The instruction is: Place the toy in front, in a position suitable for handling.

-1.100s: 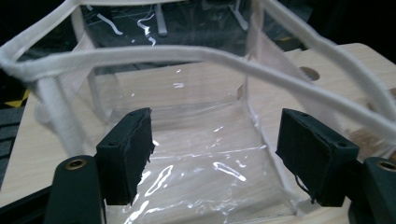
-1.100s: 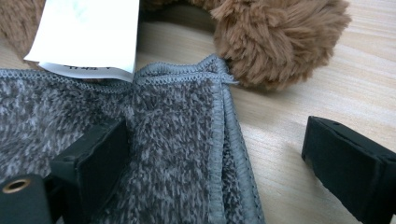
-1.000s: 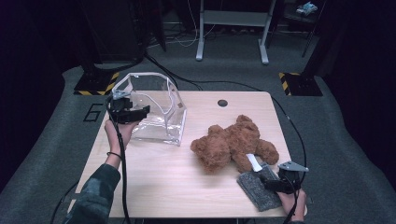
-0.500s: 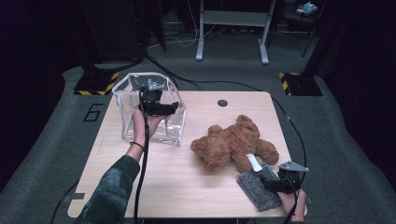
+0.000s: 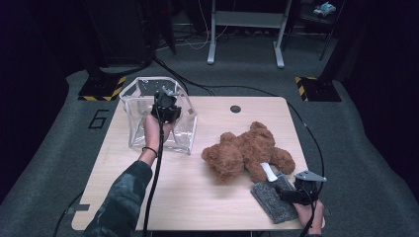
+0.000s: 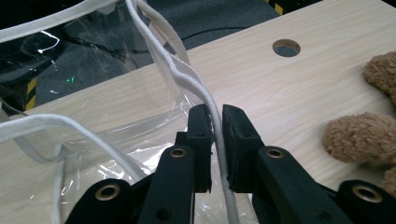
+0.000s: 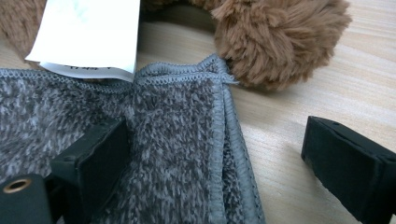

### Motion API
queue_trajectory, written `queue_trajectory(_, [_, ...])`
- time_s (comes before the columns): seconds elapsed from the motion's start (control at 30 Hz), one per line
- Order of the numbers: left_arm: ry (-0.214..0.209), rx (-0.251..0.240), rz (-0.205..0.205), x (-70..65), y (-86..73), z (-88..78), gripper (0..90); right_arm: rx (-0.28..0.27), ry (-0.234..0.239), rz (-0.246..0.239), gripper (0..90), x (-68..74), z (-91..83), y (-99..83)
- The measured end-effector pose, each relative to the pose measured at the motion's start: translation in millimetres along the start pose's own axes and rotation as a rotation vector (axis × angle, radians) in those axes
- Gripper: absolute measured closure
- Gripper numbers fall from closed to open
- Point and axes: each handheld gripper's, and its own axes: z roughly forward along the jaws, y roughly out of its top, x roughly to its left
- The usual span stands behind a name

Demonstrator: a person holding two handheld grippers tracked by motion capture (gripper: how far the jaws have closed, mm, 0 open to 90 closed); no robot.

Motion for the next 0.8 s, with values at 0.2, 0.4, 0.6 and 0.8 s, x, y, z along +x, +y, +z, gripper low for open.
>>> queue_trajectory(0.2, [0.054,-0.005,0.031,11.7,-1.0,4.2,83.9,0.0,0.0,0.0,7.2,0.1,0.0,0.0])
queue_trajectory(0.4, [0.084,-0.005,0.042,21.5,-2.0,6.9,83.3,0.0,-0.001,0.0,7.2,0.1,0.0,0.0])
queue_trajectory(0.6, [0.13,0.006,0.055,35.2,-2.4,12.4,82.6,0.0,0.0,0.0,7.2,0.1,0.1,0.0])
queue_trajectory(0.8, [0.093,0.017,0.027,33.5,-2.9,13.8,70.2,0.0,0.0,0.0,7.2,0.0,0.0,0.0])
